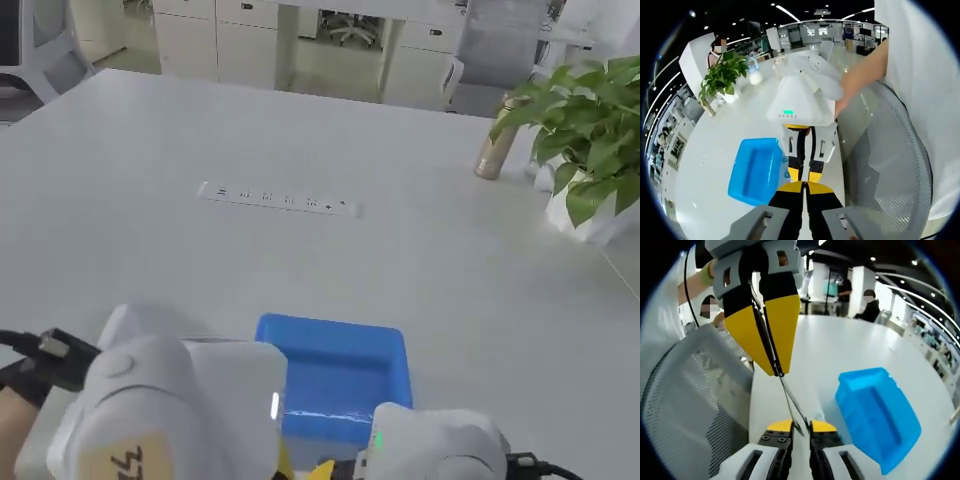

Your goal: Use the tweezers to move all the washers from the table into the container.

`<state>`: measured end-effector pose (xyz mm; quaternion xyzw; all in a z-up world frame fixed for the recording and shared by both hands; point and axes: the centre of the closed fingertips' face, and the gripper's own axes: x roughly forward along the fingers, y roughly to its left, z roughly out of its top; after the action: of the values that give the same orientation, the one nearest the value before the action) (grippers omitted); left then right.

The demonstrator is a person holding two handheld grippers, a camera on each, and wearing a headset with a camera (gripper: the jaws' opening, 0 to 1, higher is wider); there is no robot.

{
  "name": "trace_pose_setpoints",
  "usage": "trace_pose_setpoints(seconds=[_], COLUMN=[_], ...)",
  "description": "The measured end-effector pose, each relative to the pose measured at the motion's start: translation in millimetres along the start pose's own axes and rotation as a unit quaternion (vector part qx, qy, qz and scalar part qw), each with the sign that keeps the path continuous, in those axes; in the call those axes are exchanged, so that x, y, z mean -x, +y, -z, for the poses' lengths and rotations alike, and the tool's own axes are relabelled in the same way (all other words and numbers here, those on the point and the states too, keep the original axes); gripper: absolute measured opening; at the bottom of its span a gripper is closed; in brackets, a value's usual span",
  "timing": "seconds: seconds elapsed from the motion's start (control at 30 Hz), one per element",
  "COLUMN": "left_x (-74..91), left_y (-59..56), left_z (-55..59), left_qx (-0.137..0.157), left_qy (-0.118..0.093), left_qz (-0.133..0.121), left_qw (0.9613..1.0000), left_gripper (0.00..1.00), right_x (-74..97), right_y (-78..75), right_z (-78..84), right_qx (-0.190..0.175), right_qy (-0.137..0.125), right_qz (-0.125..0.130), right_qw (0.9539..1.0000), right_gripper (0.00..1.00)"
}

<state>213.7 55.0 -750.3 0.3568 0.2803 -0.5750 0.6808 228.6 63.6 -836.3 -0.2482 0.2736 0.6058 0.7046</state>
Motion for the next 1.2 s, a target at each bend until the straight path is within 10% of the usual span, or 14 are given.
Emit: trace_pose_setpoints(seconds=[1.2], left_x=[-8.7], left_y=[15.2], left_z=[-1.5], left_qx=[-0.004], left_qy=[0.006], left_qz=[0.055], left_qw=[0.9984], left_gripper=[0.0], right_x=[5.5], right_y=[-6.1], right_z=[-19.7], right_qx=[-0.012], right_qy=[-0.019], right_qz=[-0.017], right_qw=[0.9996], right_gripper=[0.05])
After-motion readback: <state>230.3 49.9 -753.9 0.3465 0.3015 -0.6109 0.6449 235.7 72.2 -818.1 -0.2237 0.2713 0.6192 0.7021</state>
